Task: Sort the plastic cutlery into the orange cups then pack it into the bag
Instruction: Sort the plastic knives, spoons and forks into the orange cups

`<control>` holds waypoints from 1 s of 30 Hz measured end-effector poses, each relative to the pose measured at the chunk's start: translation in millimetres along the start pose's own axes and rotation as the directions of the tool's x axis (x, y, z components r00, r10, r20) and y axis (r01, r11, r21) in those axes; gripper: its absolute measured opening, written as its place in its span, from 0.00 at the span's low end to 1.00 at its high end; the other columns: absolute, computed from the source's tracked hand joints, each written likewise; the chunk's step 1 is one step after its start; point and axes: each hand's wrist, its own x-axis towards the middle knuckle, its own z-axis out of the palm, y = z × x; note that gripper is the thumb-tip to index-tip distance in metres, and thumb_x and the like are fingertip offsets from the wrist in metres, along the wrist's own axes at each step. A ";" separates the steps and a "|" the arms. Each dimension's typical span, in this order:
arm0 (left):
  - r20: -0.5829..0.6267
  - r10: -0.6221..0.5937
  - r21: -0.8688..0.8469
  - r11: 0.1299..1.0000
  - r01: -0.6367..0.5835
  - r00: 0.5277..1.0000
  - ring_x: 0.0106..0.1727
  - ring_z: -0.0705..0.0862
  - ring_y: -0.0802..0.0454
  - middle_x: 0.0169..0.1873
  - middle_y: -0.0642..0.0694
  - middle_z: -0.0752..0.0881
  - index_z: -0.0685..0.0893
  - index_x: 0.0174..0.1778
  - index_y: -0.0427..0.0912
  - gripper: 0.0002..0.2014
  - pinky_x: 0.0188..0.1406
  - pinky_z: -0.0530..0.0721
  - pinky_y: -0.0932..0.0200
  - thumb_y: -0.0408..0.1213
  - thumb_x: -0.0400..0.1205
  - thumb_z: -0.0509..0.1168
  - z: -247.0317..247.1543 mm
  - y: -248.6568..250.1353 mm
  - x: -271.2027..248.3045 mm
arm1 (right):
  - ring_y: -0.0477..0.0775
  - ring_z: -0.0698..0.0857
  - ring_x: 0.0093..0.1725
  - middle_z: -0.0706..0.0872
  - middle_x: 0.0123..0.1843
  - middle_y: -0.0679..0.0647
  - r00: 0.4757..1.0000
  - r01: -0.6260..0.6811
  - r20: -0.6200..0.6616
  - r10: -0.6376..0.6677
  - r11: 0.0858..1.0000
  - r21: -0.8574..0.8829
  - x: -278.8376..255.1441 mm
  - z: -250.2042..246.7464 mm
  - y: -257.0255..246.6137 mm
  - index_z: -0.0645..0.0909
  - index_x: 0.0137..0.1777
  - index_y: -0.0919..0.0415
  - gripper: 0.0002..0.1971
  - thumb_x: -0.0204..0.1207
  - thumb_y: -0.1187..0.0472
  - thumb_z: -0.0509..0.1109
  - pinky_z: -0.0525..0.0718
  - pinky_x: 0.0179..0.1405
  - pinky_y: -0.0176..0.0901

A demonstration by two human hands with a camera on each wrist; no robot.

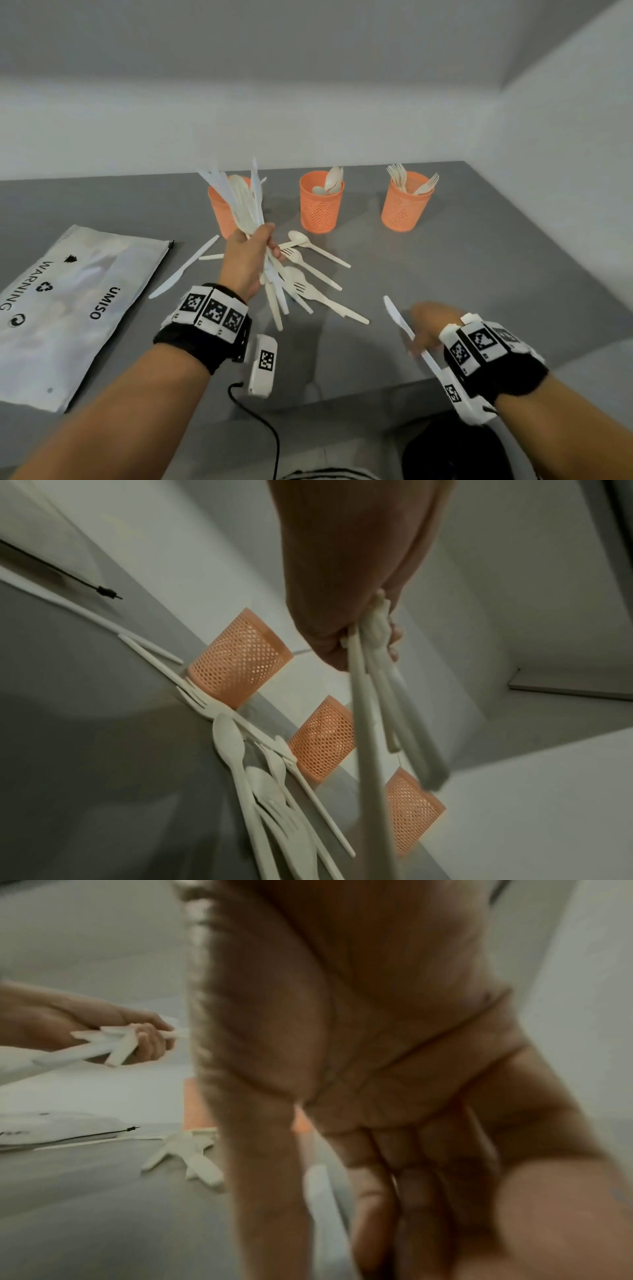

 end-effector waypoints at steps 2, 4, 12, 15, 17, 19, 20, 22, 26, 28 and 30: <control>0.010 -0.009 0.008 1.000 0.009 1.000 0.17 0.74 0.54 0.15 0.48 0.73 0.72 0.40 0.38 0.06 0.22 0.79 0.60 0.30 0.81 0.62 -2.7 0.3 -1.2 | 0.55 0.80 0.38 0.82 0.42 0.51 1.000 0.019 -0.010 -0.019 1.000 -0.001 7.7 4.9 -4.3 0.79 0.49 0.55 0.12 0.67 0.57 0.75 0.78 0.36 0.41; 0.022 -0.024 0.000 1.000 0.024 0.999 0.17 0.73 0.53 0.15 0.47 0.72 0.71 0.40 0.37 0.07 0.20 0.78 0.61 0.30 0.81 0.63 -6.4 0.8 -4.6 | 0.56 0.80 0.37 0.83 0.42 0.54 0.998 0.045 -0.043 -0.045 0.999 0.015 11.7 0.3 -15.5 0.79 0.50 0.57 0.09 0.69 0.60 0.72 0.76 0.30 0.39; 0.010 -0.005 0.030 1.000 0.005 1.000 0.17 0.72 0.55 0.17 0.48 0.72 0.73 0.42 0.37 0.05 0.18 0.76 0.62 0.30 0.81 0.62 -37.0 11.1 -17.5 | 0.60 0.81 0.47 0.84 0.43 0.59 0.932 0.149 -0.361 -0.027 0.937 0.316 42.4 -35.9 -87.5 0.79 0.39 0.64 0.11 0.75 0.55 0.66 0.78 0.42 0.41; -0.011 -0.006 0.059 0.998 0.007 1.000 0.16 0.72 0.55 0.17 0.49 0.73 0.75 0.40 0.38 0.05 0.18 0.75 0.63 0.31 0.81 0.64 -51.4 13.2 -23.9 | 0.66 0.71 0.70 0.75 0.67 0.67 0.925 0.155 -0.373 -0.076 0.970 0.188 49.3 -34.1 -118.4 0.73 0.64 0.70 0.35 0.72 0.38 0.66 0.69 0.70 0.53; -0.030 -0.001 0.090 0.996 0.004 1.000 0.17 0.72 0.55 0.18 0.49 0.73 0.75 0.38 0.39 0.07 0.19 0.74 0.62 0.32 0.80 0.65 -60.9 13.0 -26.6 | 0.65 0.68 0.72 0.72 0.69 0.66 0.910 0.165 -0.402 -0.103 0.978 0.125 52.4 -31.1 -132.7 0.70 0.67 0.69 0.38 0.70 0.37 0.68 0.68 0.71 0.54; -0.050 0.005 0.113 0.994 0.001 0.999 0.17 0.72 0.54 0.17 0.49 0.73 0.75 0.37 0.40 0.08 0.20 0.75 0.61 0.33 0.81 0.65 -68.5 12.8 -28.3 | 0.65 0.69 0.71 0.72 0.70 0.66 0.891 0.172 -0.442 -0.109 0.980 0.104 55.2 -29.9 -142.0 0.68 0.69 0.70 0.30 0.77 0.47 0.64 0.68 0.69 0.52; -0.055 0.009 0.121 0.993 -0.002 0.998 0.17 0.72 0.54 0.17 0.49 0.73 0.74 0.37 0.40 0.08 0.20 0.75 0.61 0.33 0.81 0.65 -71.4 12.4 -28.6 | 0.65 0.70 0.70 0.72 0.70 0.66 0.888 0.171 -0.446 -0.109 0.980 0.101 55.2 -30.0 -144.9 0.68 0.69 0.71 0.26 0.79 0.51 0.62 0.68 0.69 0.51; -0.054 0.010 0.141 0.990 -0.002 0.998 0.18 0.72 0.54 0.17 0.49 0.74 0.73 0.37 0.39 0.09 0.22 0.75 0.60 0.34 0.80 0.65 -74.1 10.3 -29.8 | 0.65 0.74 0.68 0.75 0.68 0.66 0.899 0.170 -0.424 -0.111 0.980 0.104 54.5 -30.0 -147.1 0.69 0.68 0.71 0.23 0.79 0.56 0.62 0.71 0.65 0.49; -0.046 -0.009 0.163 0.987 0.016 0.999 0.18 0.72 0.53 0.16 0.49 0.74 0.73 0.36 0.39 0.10 0.24 0.75 0.58 0.35 0.80 0.65 -71.9 4.8 -32.0 | 0.65 0.82 0.58 0.83 0.60 0.65 0.922 0.171 -0.377 -0.091 0.968 0.184 59.2 -29.8 -141.0 0.74 0.59 0.70 0.19 0.73 0.58 0.66 0.78 0.49 0.47; -0.040 -0.008 0.168 0.986 0.014 0.999 0.18 0.72 0.53 0.16 0.49 0.75 0.74 0.35 0.38 0.10 0.25 0.76 0.58 0.35 0.80 0.65 -68.6 4.7 -32.3 | 0.66 0.81 0.61 0.80 0.62 0.66 0.922 0.178 -0.374 -0.103 0.969 0.172 62.6 -30.3 -139.7 0.72 0.62 0.71 0.20 0.74 0.59 0.65 0.78 0.53 0.49; -0.048 -0.006 0.170 0.985 0.014 0.999 0.18 0.73 0.53 0.17 0.49 0.75 0.74 0.34 0.38 0.11 0.25 0.76 0.59 0.35 0.80 0.66 -66.4 4.4 -29.3 | 0.67 0.77 0.65 0.75 0.67 0.68 0.908 0.202 -0.399 -0.128 0.968 0.149 67.7 -29.0 -138.7 0.68 0.66 0.71 0.20 0.77 0.63 0.62 0.76 0.59 0.51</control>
